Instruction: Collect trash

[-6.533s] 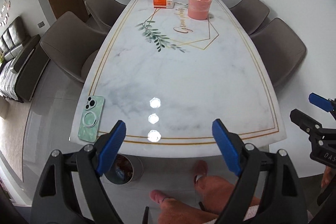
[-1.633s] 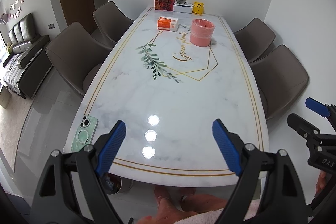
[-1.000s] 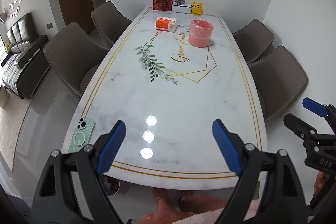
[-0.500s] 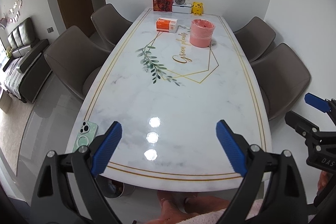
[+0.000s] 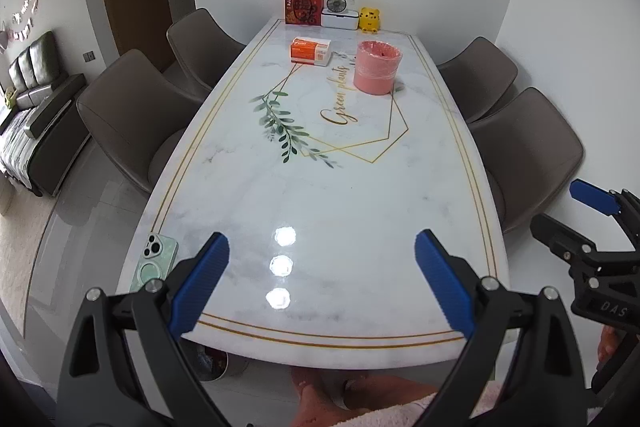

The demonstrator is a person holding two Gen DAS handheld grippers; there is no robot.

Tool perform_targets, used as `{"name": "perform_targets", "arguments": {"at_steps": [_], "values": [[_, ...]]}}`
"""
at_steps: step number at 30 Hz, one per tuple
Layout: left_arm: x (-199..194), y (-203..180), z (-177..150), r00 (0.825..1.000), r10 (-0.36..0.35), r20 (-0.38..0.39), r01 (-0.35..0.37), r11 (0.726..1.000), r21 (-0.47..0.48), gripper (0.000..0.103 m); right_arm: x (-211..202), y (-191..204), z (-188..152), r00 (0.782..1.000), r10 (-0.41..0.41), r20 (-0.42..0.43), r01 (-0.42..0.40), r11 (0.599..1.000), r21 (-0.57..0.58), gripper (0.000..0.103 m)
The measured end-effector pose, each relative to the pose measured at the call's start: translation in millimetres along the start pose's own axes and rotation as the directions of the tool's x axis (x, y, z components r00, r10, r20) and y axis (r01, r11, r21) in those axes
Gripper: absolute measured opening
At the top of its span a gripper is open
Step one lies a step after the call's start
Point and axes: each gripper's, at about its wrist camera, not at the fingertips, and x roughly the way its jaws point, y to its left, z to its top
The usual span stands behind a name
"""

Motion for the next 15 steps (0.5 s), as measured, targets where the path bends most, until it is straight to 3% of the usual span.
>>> {"name": "perform_targets", "arguments": {"at_steps": [5, 15], "values": [[-5.3, -7.4, 0.5, 0.999, 0.040, 0.033, -0.041, 0.998, 0.053, 0.094, 1.1, 0.4, 0.2, 1.000, -0.001, -0.002, 0.001, 1.000, -0.002, 0.084], [-0.1, -1.5, 0.1, 0.999, 0.047, -0.013, -0.047, 0.999, 0.025, 0.094, 1.7, -1.0, -0.1, 1.000, -0.005, 0.002, 0.005, 1.000, 0.007, 0.084]]}}
